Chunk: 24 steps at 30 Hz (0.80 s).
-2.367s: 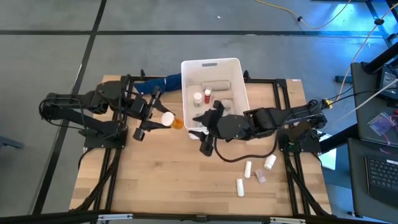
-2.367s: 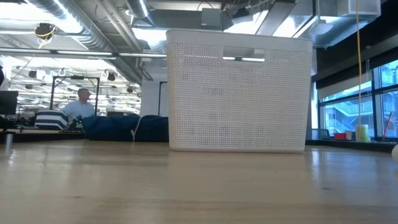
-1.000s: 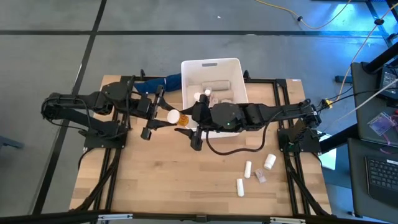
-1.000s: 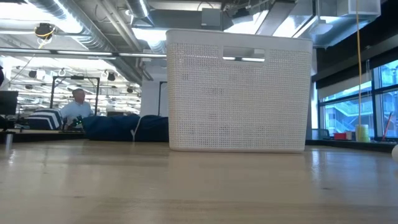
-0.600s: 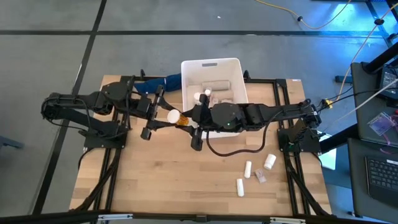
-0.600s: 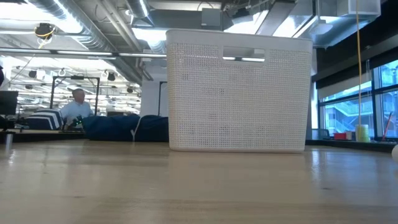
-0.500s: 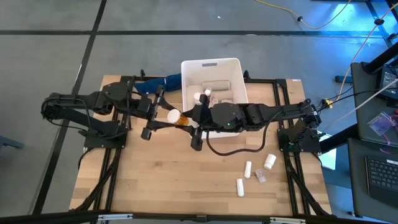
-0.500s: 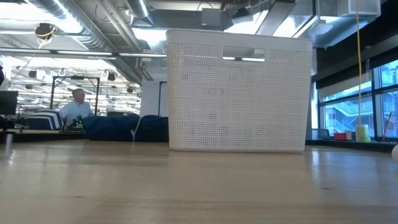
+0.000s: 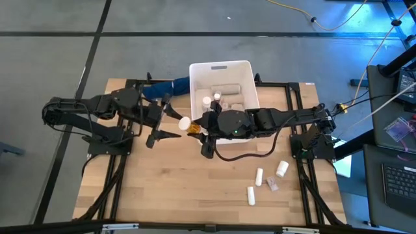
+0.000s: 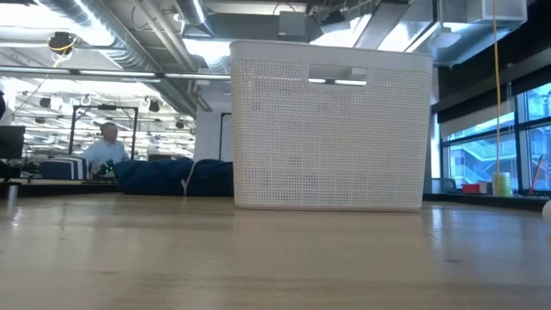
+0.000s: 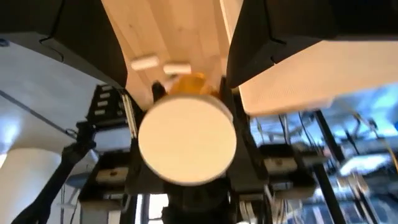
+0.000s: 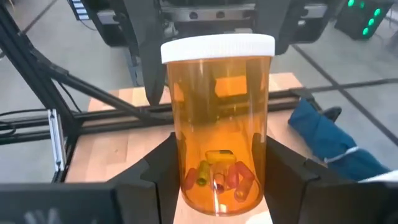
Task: Pick & place medical supplies in basket/bin
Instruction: Put the orange medicine bottle into the bin
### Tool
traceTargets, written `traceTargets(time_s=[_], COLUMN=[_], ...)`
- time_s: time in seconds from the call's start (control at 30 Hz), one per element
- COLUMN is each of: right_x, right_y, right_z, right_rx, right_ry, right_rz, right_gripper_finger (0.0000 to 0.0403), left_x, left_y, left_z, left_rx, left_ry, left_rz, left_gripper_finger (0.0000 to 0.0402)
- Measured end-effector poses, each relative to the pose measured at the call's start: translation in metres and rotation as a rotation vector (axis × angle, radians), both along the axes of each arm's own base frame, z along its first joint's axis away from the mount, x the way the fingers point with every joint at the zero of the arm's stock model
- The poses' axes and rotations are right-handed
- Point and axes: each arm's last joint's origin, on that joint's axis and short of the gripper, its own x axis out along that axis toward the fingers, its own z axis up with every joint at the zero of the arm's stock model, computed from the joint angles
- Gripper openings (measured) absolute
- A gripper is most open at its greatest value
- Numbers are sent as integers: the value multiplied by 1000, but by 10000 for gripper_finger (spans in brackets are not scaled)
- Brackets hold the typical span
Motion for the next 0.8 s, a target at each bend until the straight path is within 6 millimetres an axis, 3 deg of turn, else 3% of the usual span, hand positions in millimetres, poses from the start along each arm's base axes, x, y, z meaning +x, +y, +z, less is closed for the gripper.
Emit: traceTargets(time_s=[0.3, 0.8], right_x=[2, 20], right_y=[2, 7], right_z=[-6, -39], right_rx=[74, 147], right_ry=[39, 161], right_rz=[47, 54], right_gripper_finger=[173, 173], left_x=[7, 19], left_y=[-1, -4], left_z=[-12, -24], left_rx=[-114, -211], left_ry=[118, 229], left_rz=[7, -32], left_gripper_finger=[272, 267])
